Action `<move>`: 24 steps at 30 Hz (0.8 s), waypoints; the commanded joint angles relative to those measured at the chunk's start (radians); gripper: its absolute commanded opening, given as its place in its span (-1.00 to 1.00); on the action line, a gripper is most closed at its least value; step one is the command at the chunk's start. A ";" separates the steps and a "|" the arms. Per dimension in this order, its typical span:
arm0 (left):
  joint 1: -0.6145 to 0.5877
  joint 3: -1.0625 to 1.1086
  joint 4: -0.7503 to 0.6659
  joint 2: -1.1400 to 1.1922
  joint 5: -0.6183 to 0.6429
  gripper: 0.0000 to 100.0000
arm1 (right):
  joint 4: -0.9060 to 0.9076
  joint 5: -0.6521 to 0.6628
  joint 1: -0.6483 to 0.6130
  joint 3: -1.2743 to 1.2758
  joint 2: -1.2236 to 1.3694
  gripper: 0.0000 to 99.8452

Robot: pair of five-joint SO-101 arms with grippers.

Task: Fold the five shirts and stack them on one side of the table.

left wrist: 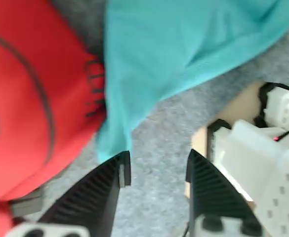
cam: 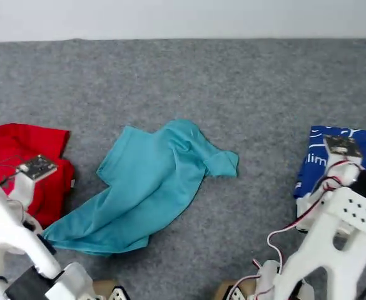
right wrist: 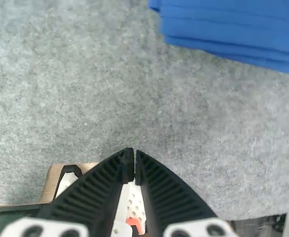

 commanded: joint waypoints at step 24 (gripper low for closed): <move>-0.075 -0.044 -0.167 -0.028 0.018 -0.62 | 0.036 -0.008 -0.076 -0.005 -0.022 -0.97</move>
